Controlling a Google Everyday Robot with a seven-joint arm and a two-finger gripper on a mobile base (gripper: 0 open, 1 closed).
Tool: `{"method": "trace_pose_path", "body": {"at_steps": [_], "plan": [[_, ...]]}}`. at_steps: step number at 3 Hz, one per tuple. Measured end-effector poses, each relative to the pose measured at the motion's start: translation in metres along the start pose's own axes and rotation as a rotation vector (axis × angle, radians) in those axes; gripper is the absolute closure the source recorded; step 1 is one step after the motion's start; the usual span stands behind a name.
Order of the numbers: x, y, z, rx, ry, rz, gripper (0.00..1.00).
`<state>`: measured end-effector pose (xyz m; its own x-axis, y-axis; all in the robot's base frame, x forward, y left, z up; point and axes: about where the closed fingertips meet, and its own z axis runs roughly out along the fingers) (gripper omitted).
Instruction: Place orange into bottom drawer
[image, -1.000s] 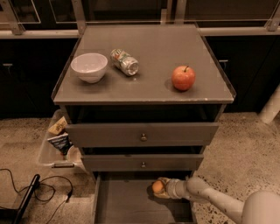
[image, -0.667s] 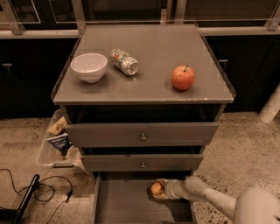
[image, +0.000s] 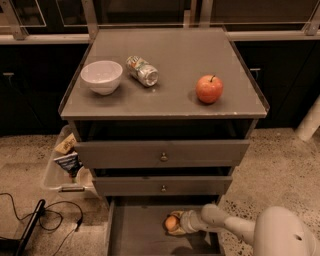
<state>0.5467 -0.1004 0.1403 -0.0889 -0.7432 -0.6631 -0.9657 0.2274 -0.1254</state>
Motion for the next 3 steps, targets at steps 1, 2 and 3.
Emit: {"method": "trace_pose_path", "body": {"at_steps": [1,2,3], "plan": [[-0.0004,0.0002,0.0005,-0.001,0.0,-0.001,0.81],[-0.0004,0.0003,0.0005,-0.001,0.0,-0.001,0.58],[-0.0005,0.0003,0.0005,-0.001,0.0,-0.001,0.35]]}}
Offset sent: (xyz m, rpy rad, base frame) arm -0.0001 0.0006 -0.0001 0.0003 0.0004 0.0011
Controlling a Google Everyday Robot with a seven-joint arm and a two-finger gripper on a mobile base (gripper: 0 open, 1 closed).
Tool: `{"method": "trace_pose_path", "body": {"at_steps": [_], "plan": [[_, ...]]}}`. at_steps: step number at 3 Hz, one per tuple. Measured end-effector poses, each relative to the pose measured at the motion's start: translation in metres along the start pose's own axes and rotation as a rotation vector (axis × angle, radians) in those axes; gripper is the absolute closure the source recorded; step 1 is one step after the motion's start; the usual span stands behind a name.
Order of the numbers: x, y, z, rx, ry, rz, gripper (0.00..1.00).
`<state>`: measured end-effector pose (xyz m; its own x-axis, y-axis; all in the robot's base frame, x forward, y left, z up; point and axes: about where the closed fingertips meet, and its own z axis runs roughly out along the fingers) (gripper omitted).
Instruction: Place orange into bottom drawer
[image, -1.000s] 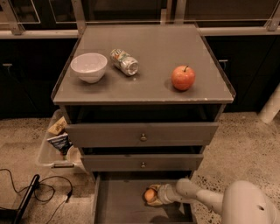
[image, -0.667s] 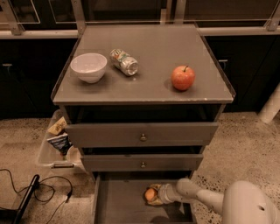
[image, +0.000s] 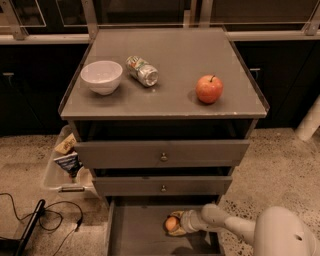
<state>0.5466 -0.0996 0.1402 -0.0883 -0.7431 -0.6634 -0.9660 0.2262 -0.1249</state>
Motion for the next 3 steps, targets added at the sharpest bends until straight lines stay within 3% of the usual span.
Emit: {"method": "trace_pose_path", "body": {"at_steps": [1,2,3], "plan": [[0.0,0.0,0.0,0.0,0.0,0.0,0.12],[0.0,0.0,0.0,0.0,0.0,0.0,0.0],[0.0,0.0001,0.0001,0.0,0.0,0.0,0.0]]}}
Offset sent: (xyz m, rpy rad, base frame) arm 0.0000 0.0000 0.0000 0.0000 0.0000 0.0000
